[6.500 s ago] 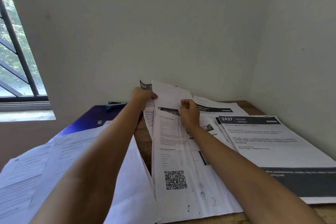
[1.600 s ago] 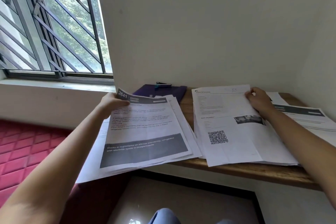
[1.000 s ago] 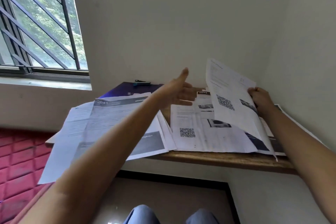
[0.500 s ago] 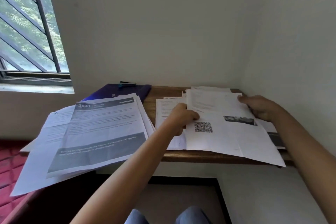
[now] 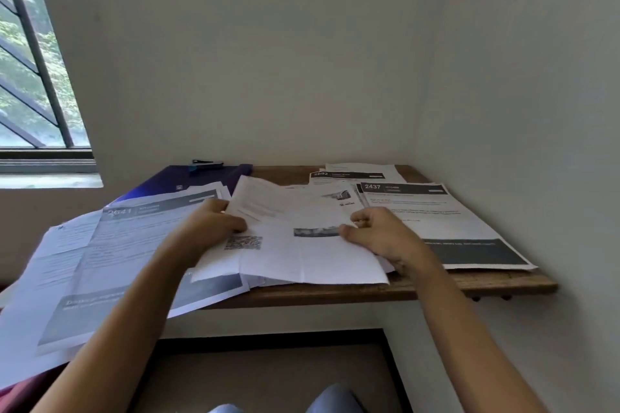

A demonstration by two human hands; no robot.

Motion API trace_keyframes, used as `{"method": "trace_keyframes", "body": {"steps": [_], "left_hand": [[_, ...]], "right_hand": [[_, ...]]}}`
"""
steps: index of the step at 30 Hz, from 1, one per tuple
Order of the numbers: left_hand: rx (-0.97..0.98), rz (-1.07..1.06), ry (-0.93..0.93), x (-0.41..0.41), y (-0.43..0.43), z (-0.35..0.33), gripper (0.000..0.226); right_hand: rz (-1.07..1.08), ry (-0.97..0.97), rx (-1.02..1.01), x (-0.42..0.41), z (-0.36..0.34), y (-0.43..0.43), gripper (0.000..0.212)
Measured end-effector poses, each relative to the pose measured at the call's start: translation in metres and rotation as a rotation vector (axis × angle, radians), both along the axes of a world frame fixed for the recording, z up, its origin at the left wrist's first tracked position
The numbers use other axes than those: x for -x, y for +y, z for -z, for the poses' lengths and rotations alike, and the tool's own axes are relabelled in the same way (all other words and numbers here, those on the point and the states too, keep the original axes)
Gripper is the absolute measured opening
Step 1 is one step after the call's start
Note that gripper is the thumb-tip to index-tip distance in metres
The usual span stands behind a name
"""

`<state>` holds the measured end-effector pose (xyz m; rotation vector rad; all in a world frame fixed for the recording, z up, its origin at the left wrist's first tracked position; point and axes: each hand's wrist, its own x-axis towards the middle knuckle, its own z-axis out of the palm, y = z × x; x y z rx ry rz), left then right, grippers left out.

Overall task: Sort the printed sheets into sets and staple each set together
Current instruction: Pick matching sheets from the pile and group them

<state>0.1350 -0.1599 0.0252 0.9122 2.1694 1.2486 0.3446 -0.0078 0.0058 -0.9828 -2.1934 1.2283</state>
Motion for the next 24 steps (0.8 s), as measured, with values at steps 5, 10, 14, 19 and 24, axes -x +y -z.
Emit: {"method": "trace_keyframes", "body": {"steps": [5,10,14,19,24], "left_hand": [[-0.047,-0.056,-0.094,0.017,-0.017,0.012,0.03],[-0.114,-0.049,-0.164,0.02,-0.024,0.019,0.034],[-0.152,-0.04,-0.219,0.018,-0.024,0.019,0.037],[-0.208,-0.043,-0.258,0.014,-0.02,0.019,0.037],[-0.278,-0.039,-0.28,0.002,-0.009,0.022,0.031]], "right_hand": [[0.015,-0.021,-0.158,0.017,0.01,-0.021,0.048],[0.003,0.025,-0.158,0.02,0.023,-0.026,0.058],[0.003,0.072,-0.113,0.018,0.029,-0.026,0.054],[0.038,0.179,-0.09,0.018,0.035,-0.023,0.05],[0.182,0.35,-0.045,0.011,0.035,-0.018,0.046]]}}
